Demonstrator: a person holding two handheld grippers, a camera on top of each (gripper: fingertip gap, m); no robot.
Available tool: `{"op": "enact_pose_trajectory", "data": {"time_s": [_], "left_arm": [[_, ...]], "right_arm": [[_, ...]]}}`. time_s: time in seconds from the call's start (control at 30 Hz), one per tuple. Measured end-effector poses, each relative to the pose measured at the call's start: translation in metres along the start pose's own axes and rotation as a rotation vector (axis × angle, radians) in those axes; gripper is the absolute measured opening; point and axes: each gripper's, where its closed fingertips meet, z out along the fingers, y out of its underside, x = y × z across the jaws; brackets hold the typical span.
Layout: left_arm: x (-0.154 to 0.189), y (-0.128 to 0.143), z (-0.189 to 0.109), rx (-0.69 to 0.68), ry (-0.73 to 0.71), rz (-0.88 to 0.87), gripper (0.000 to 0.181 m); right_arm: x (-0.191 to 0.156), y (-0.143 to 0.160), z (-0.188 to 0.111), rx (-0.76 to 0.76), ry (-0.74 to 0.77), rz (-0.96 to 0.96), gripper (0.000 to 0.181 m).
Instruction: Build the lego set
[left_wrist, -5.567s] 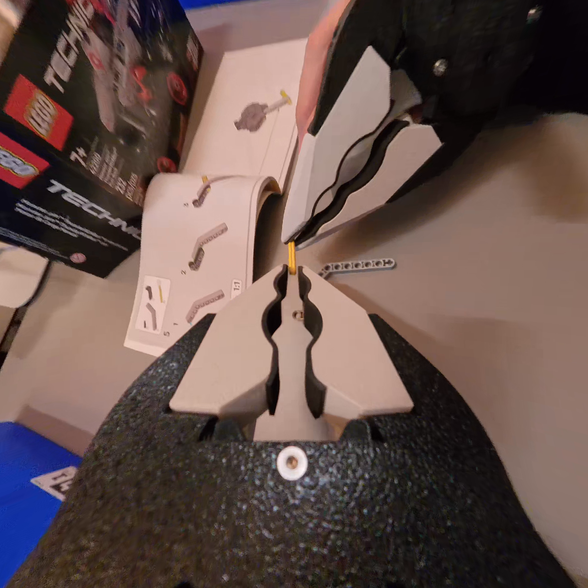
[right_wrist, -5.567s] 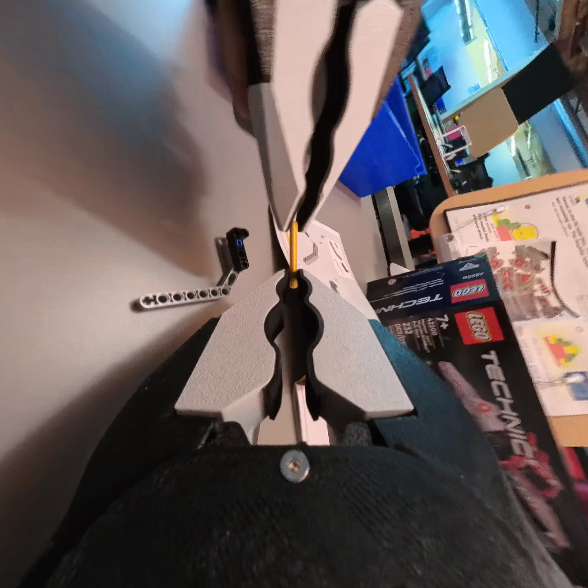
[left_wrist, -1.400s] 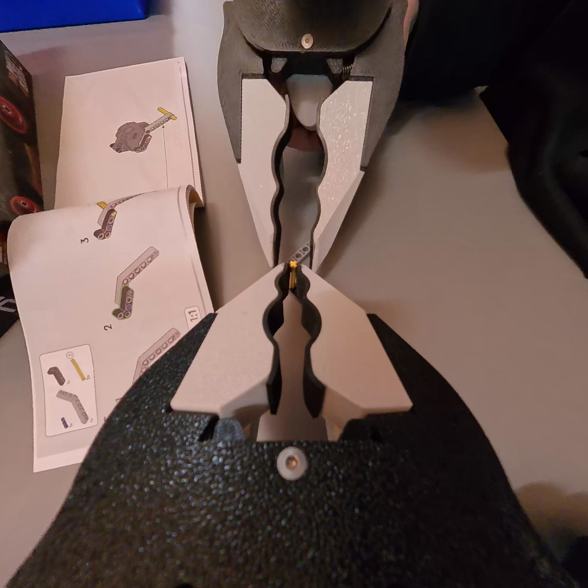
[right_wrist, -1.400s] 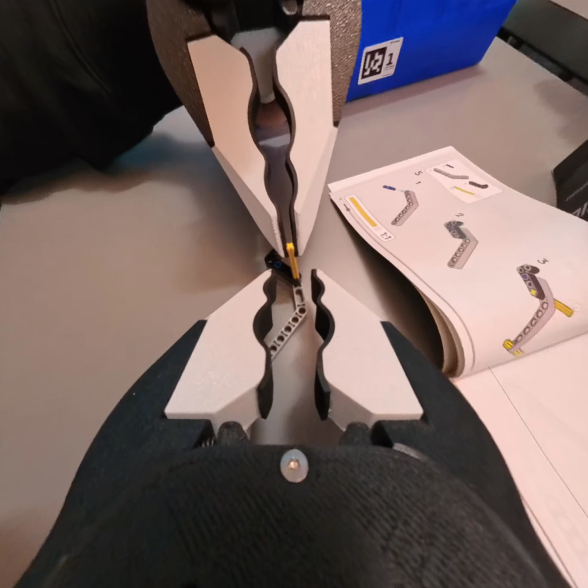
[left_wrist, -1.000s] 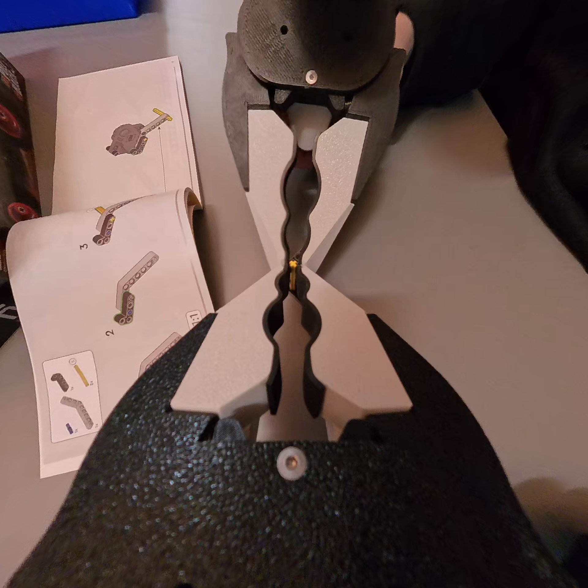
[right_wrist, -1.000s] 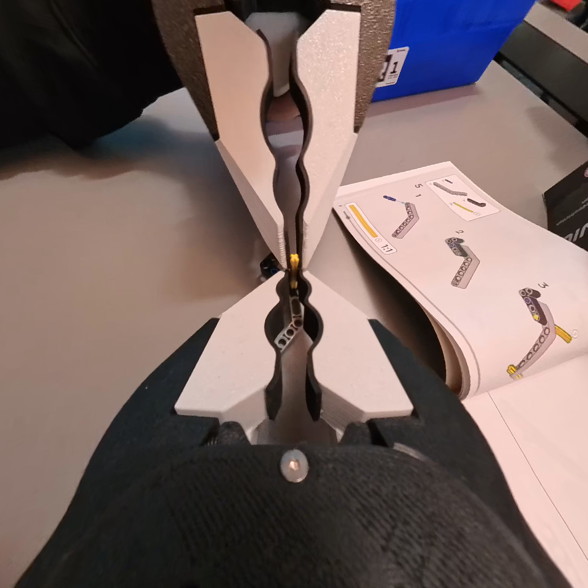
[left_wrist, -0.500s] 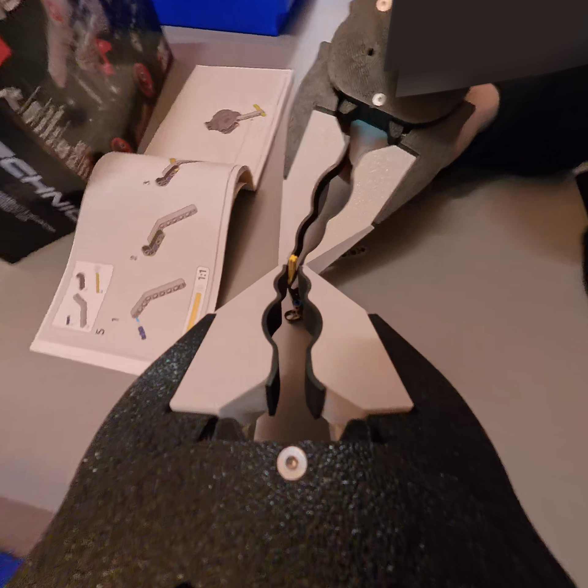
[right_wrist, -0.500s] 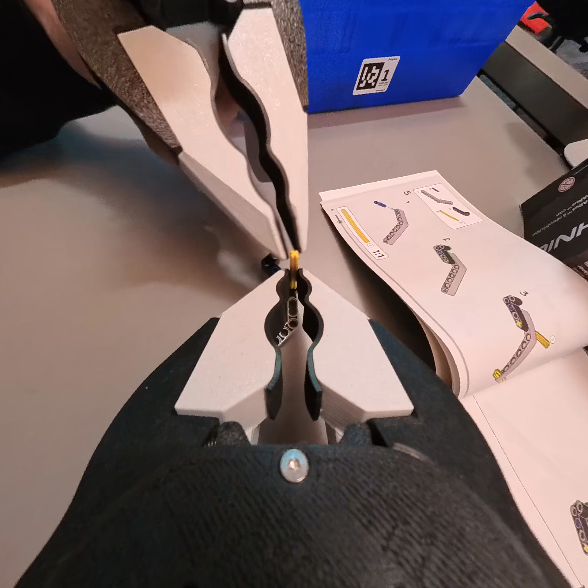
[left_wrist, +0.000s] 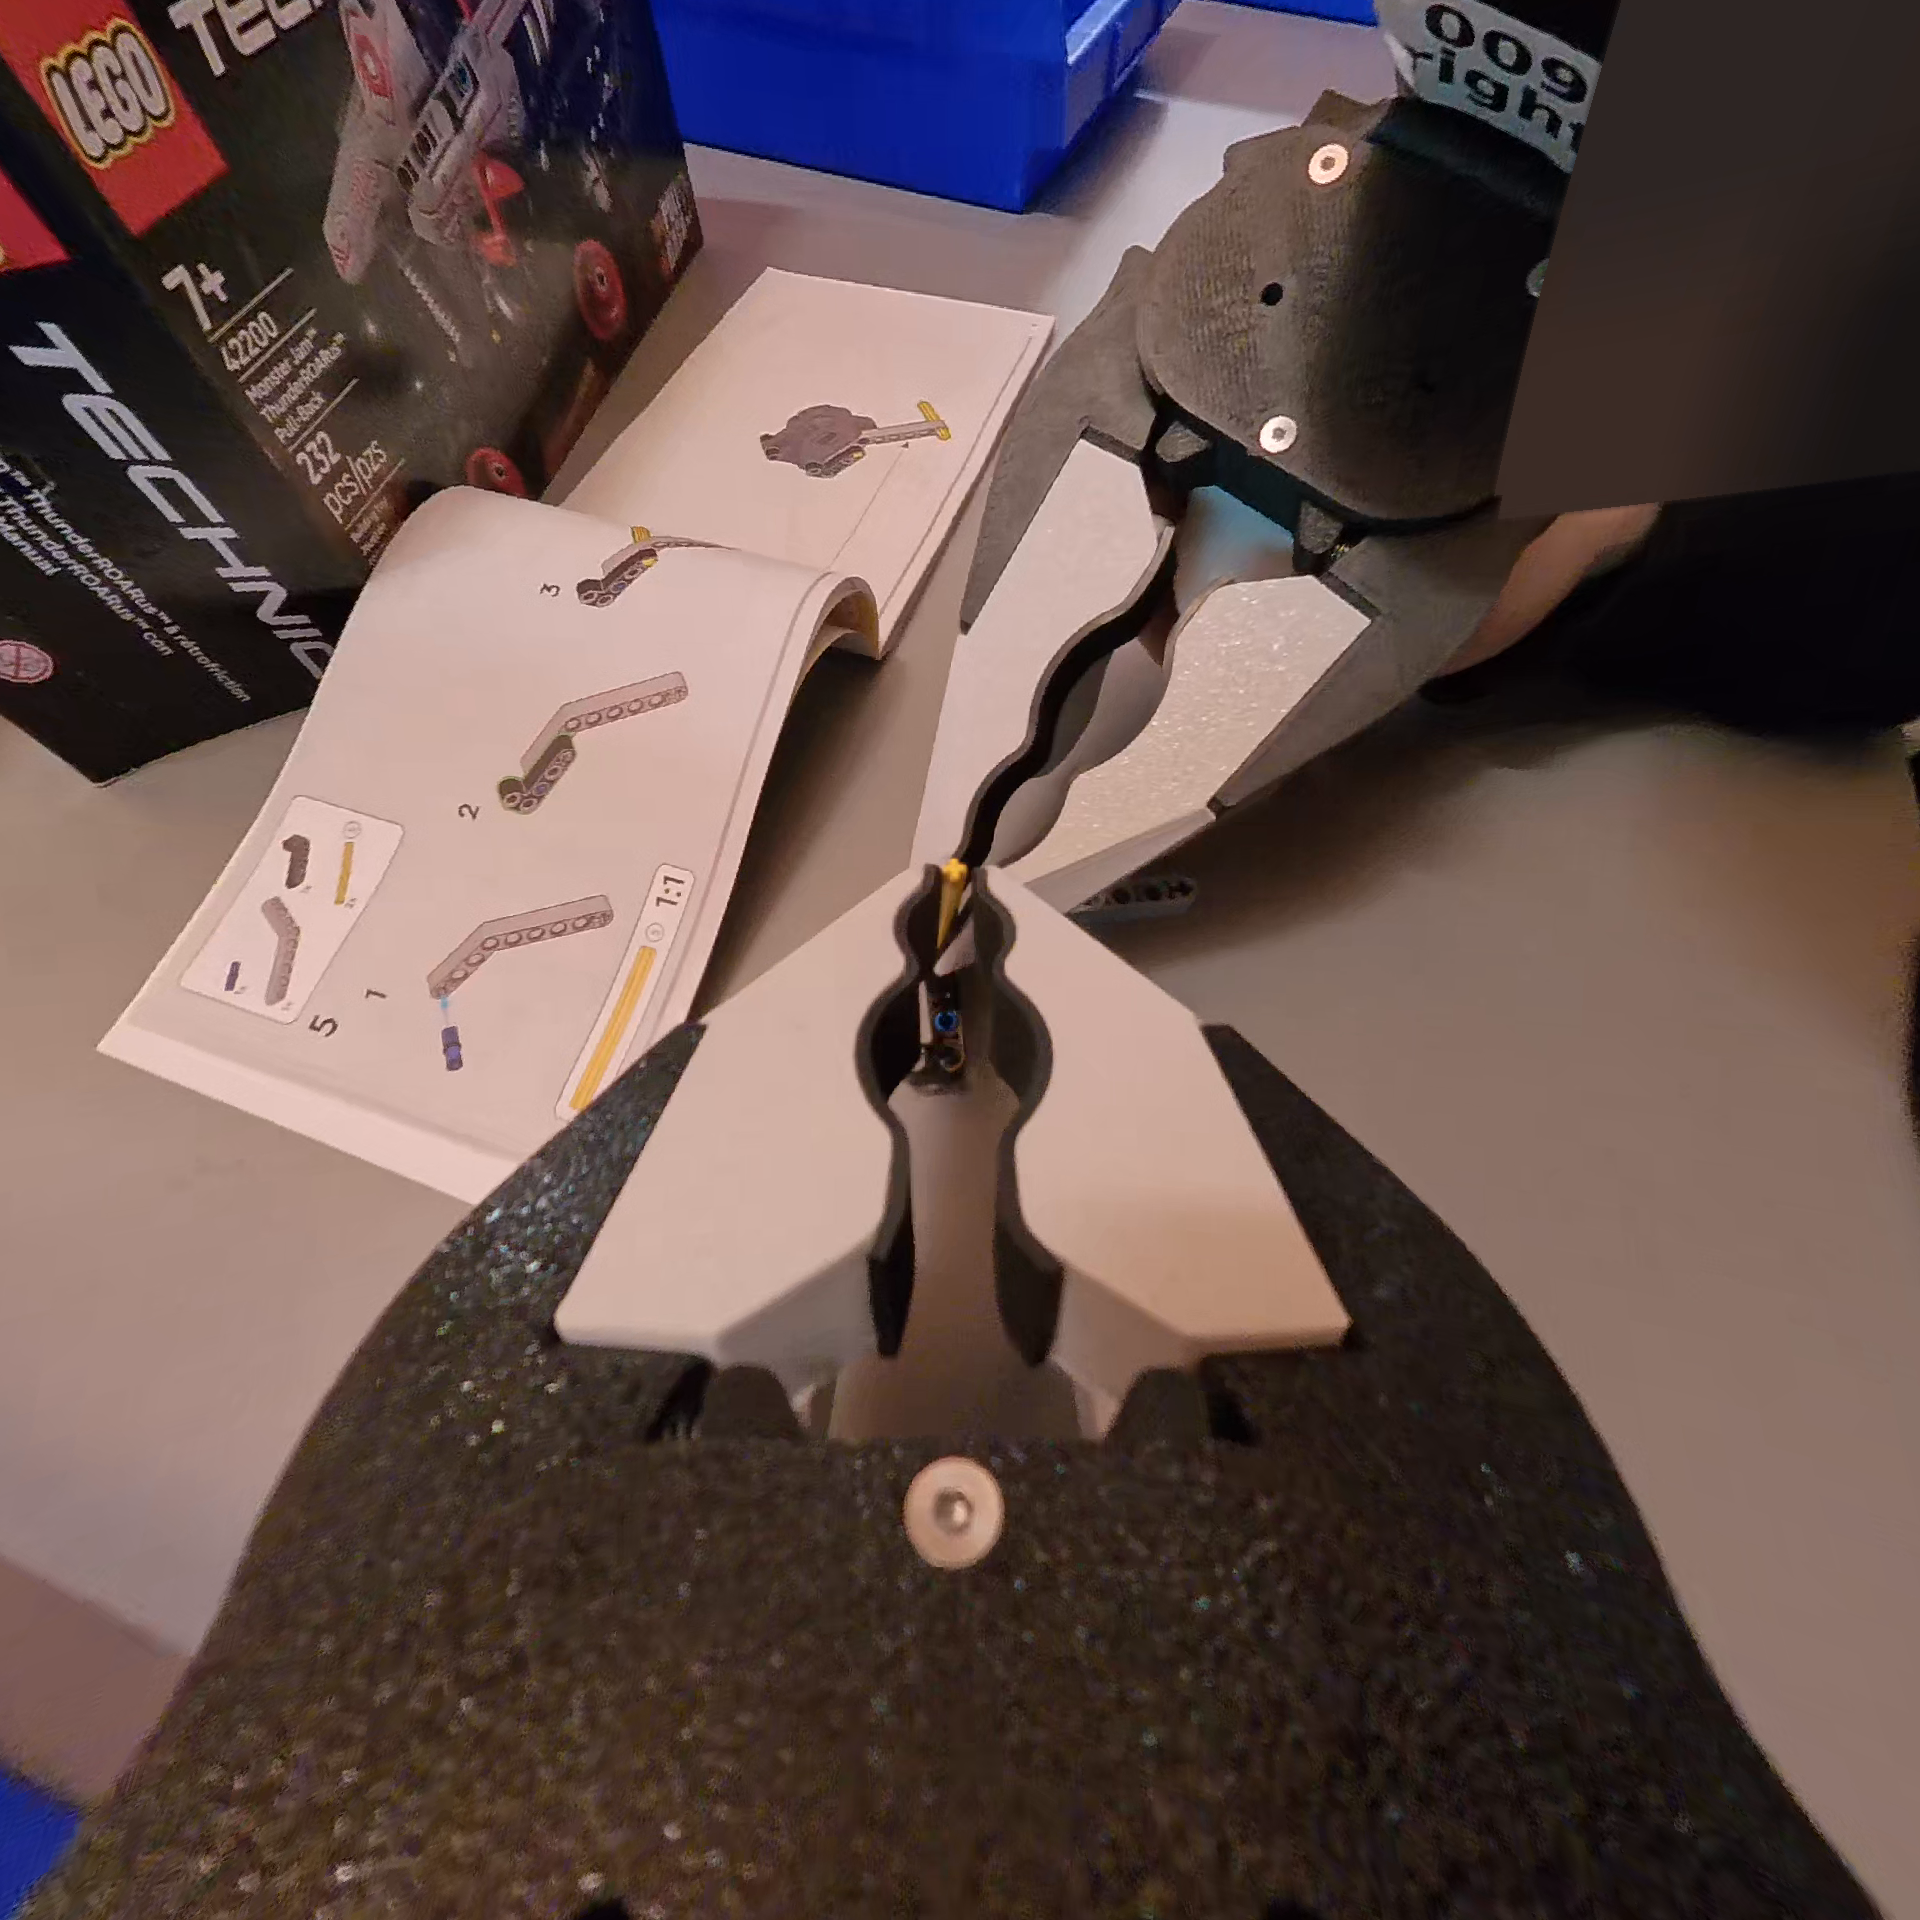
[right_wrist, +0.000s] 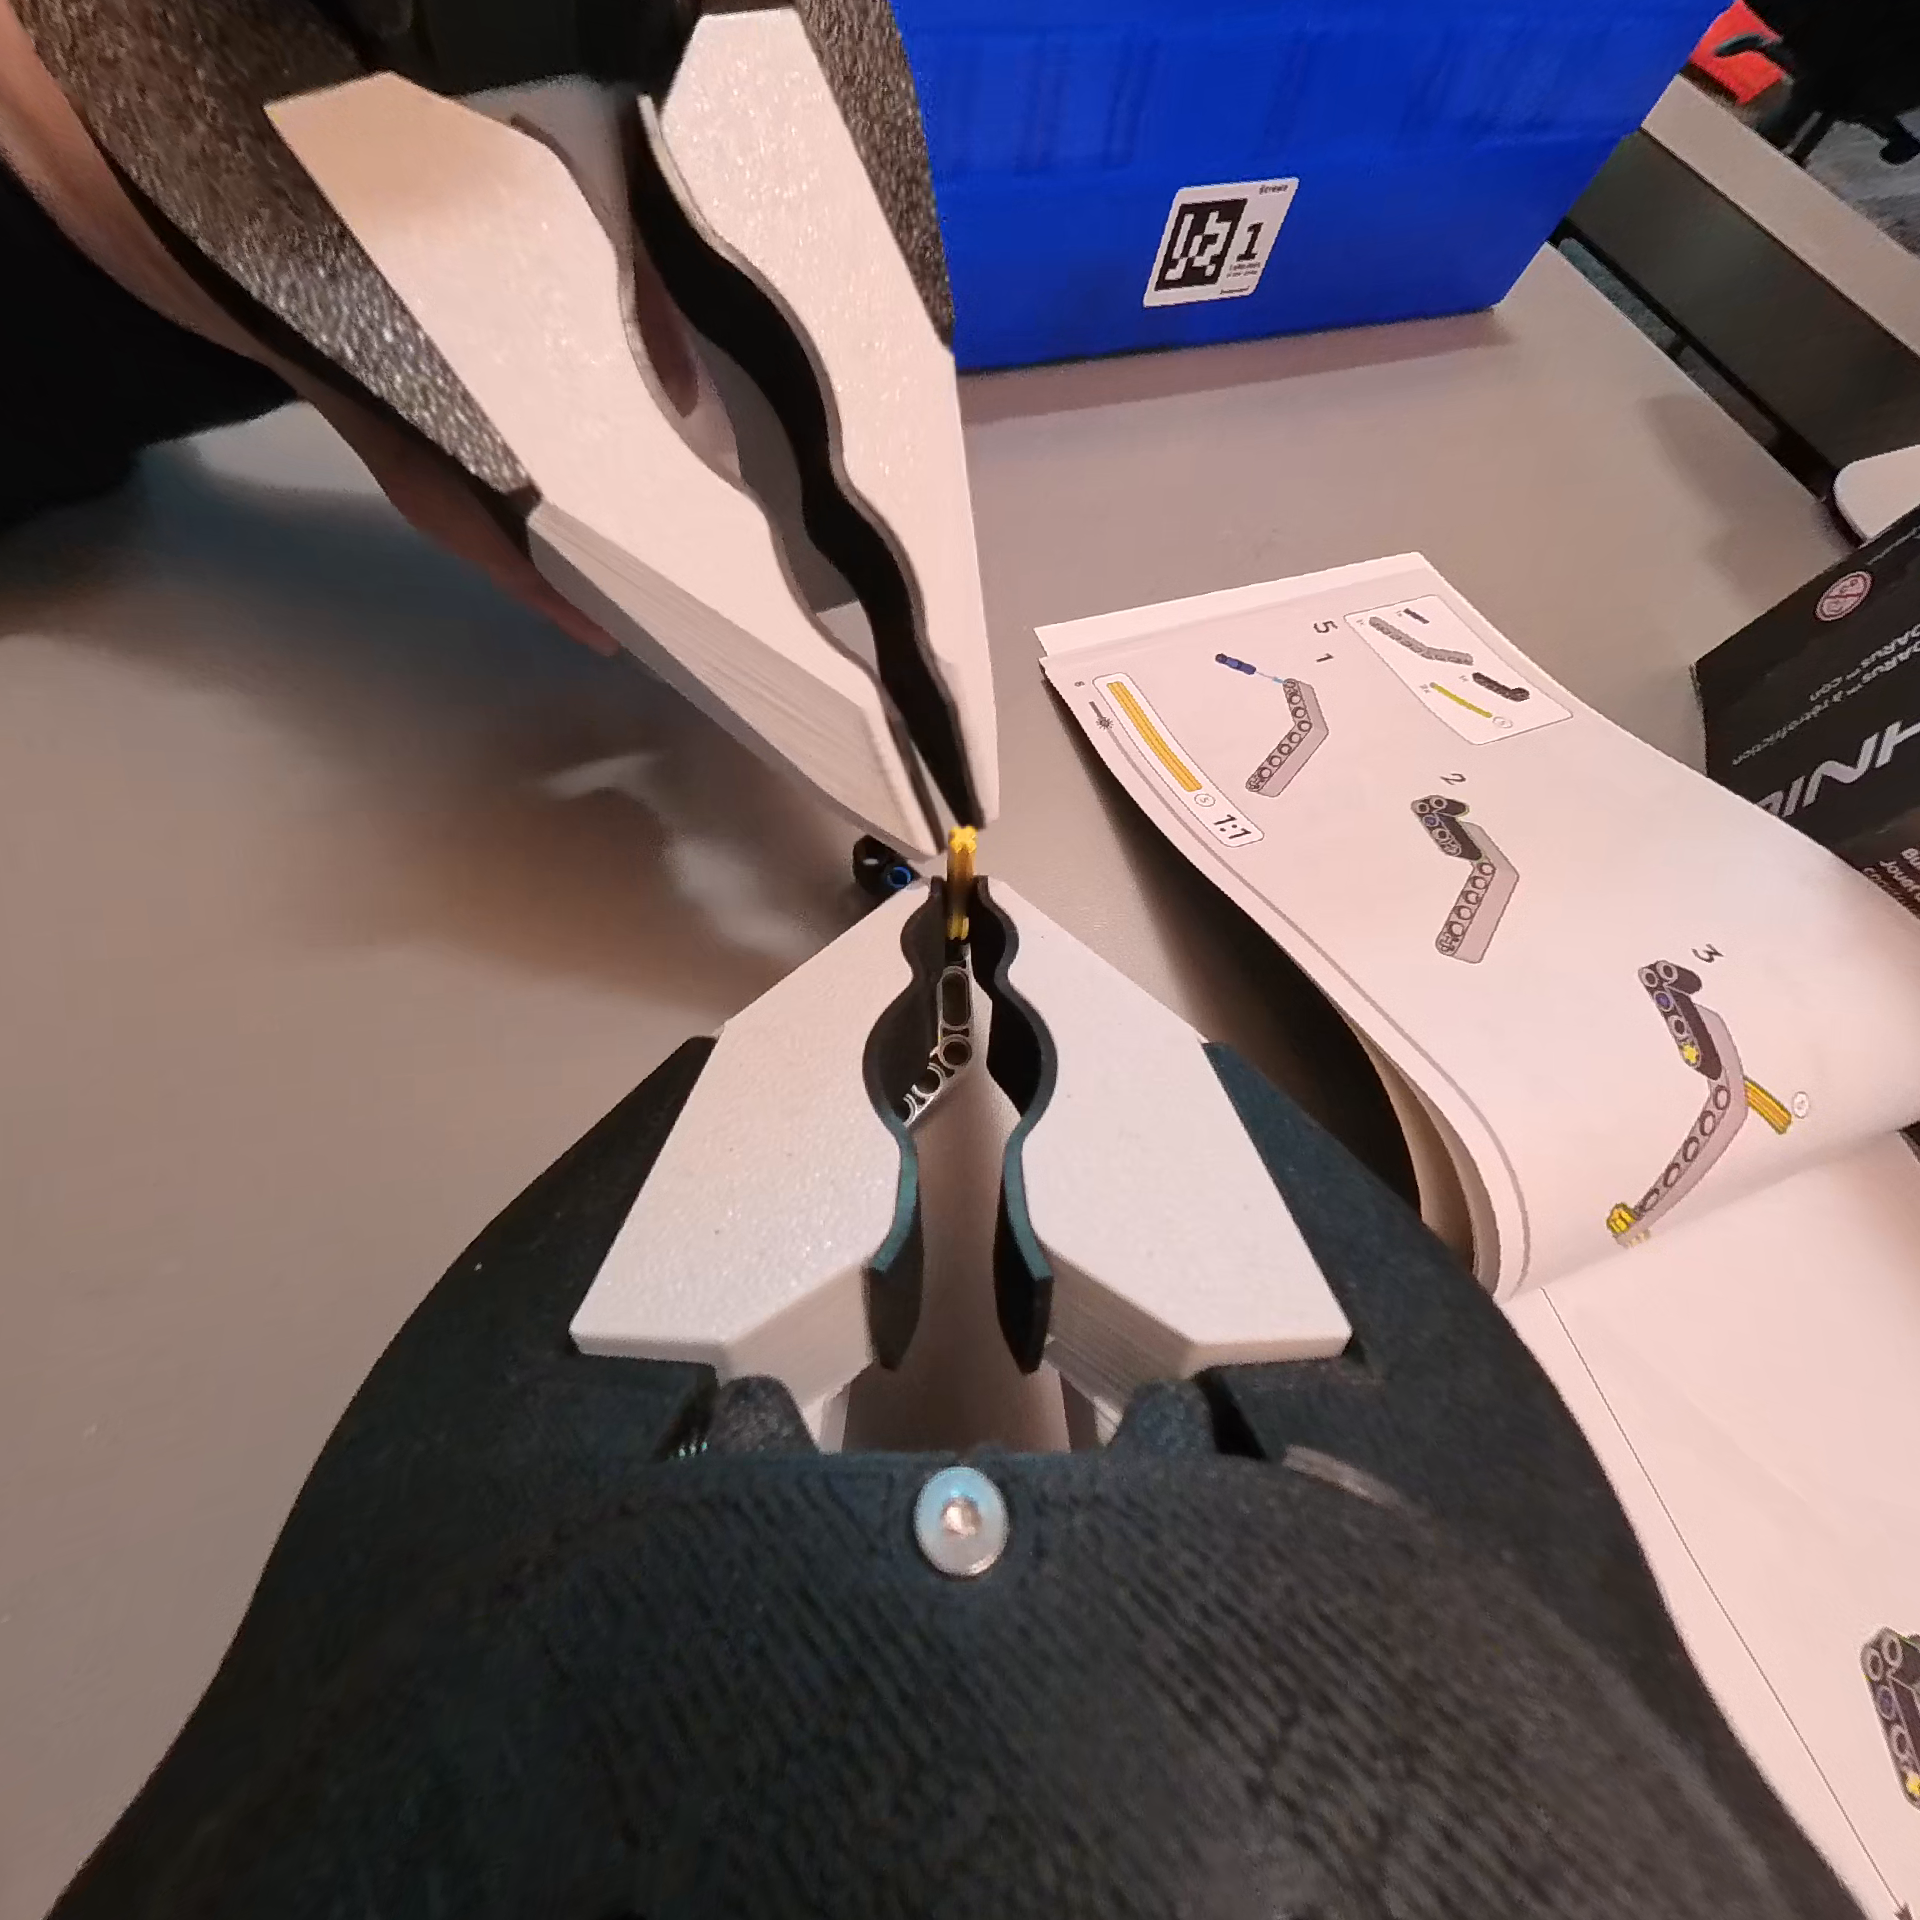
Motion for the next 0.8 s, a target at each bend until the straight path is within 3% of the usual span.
{"op": "enact_pose_trajectory", "data": {"time_s": [0.03, 0.27, 0.43, 0.53, 0.8], "left_arm": [[-0.001, 0.000, 0.002, -0.004, -0.013, 0.001, 0.002], [-0.003, 0.003, 0.004, -0.050, -0.065, 0.057, 0.001], [-0.002, 0.003, 0.004, -0.031, -0.024, 0.023, 0.001], [-0.003, 0.004, 0.003, -0.031, -0.004, 0.020, 0.001], [-0.001, 0.003, 0.005, -0.046, 0.070, 0.070, 0.001]], "right_arm": [[0.000, 0.000, 0.000, 0.000, 0.000, 0.002, 0.003], [0.000, 0.000, 0.000, -0.001, -0.008, 0.015, 0.003], [0.000, 0.001, -0.001, 0.000, -0.029, -0.018, 0.003], [0.004, 0.003, -0.009, -0.002, -0.037, -0.056, 0.015], [0.006, -0.006, -0.023, 0.072, -0.194, 0.026, 0.009]]}}
